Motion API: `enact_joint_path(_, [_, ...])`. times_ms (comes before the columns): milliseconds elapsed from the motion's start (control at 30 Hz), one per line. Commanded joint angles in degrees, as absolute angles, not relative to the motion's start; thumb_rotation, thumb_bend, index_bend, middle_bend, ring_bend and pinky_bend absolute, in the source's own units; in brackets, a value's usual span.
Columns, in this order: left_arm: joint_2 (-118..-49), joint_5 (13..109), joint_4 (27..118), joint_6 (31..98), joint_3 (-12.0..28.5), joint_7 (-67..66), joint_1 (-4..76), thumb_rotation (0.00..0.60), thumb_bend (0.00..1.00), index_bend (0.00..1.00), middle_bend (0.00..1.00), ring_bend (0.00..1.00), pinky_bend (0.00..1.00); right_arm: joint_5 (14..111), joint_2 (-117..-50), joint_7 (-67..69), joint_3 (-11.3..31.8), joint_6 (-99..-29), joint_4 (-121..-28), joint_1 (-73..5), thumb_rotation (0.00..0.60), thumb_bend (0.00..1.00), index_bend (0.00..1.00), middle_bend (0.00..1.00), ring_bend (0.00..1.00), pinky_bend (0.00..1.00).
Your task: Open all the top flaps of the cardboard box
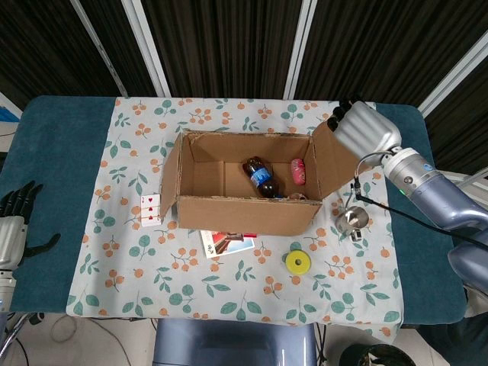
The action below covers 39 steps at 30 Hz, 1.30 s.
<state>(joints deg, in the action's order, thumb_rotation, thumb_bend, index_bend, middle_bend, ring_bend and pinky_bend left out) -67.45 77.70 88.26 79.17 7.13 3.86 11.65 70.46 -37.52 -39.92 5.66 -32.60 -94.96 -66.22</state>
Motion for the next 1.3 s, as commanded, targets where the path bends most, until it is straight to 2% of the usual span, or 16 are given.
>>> enact_joint_path(33, [-67.42, 77.84, 88.34, 79.13, 7.06, 3.82, 11.66, 0.600, 0.20, 0.00, 0.00, 0.00, 0.00, 70.36, -37.12, -39.96, 5.07, -32.65, -94.91, -65.18, 0.600, 0.40, 0.23, 0.26, 0.22, 0.26])
enact_joint_path(333, [-67.21, 78.08, 88.55, 79.48, 7.10, 3.98, 11.47, 0.600, 0.20, 0.00, 0.00, 0.00, 0.00, 67.58, -38.92, -41.70, 2.16, -33.73, -92.61, -60.92, 0.600, 0.40, 0.23, 0.25, 0.22, 0.26])
enact_joint_path(467, [-67.23, 78.13, 88.51, 79.43, 7.02, 3.69, 11.45, 0.600, 0.20, 0.00, 0.00, 0.00, 0.00, 65.43, -39.96, -41.31, 2.33, -37.70, -93.24, -58.40, 0.600, 0.40, 0.23, 0.25, 0.22, 0.26])
enact_joint_path(633, [-67.14, 78.50, 88.12, 79.48, 6.59, 1.72, 11.43, 0.600, 0.20, 0.00, 0.00, 0.00, 0.00, 60.74, -42.59, -36.94, 4.45, -49.88, -97.00, -52.15, 0.600, 0.38, 0.18, 0.21, 0.19, 0.26])
enact_joint_path(800, [-65.79, 78.61, 89.20, 79.71, 5.78, -2.85, 11.03, 0.600, 0.15, 0.00, 0.00, 0.00, 0.00, 56.46, -46.77, -32.59, 5.35, -65.26, -104.49, -43.06, 0.600, 0.31, 0.01, 0.09, 0.10, 0.25])
enact_joint_path(867, [-65.15, 78.49, 90.12, 79.83, 5.47, -4.40, 10.76, 0.600, 0.14, 0.00, 0.00, 0.00, 0.00, 56.41, -48.09, -30.60, 5.14, -69.57, -107.06, -39.95, 0.600, 0.28, 0.00, 0.03, 0.06, 0.25])
enact_joint_path(1067, [-63.97, 79.91, 91.62, 81.62, 3.69, -7.86, 9.16, 0.600, 0.11, 0.00, 0.00, 0.00, 0.00, 61.64, -52.79, -24.23, 1.34, -81.40, -111.79, -29.21, 0.600, 0.24, 0.00, 0.00, 0.00, 0.24])
enact_joint_path(1200, [-63.91, 80.70, 91.44, 82.25, 3.14, -8.89, 8.69, 0.600, 0.10, 0.00, 0.00, 0.00, 0.00, 68.21, -57.14, -21.18, -2.69, -87.93, -109.66, -22.24, 0.600, 0.23, 0.00, 0.00, 0.00, 0.24])
enact_joint_path(1300, [-63.67, 80.61, 91.52, 81.26, 2.53, -10.16, 8.74, 0.600, 0.10, 0.00, 0.00, 0.00, 0.00, 71.56, -59.73, -20.32, -4.89, -89.94, -105.83, -19.05, 0.600, 0.23, 0.00, 0.00, 0.00, 0.24])
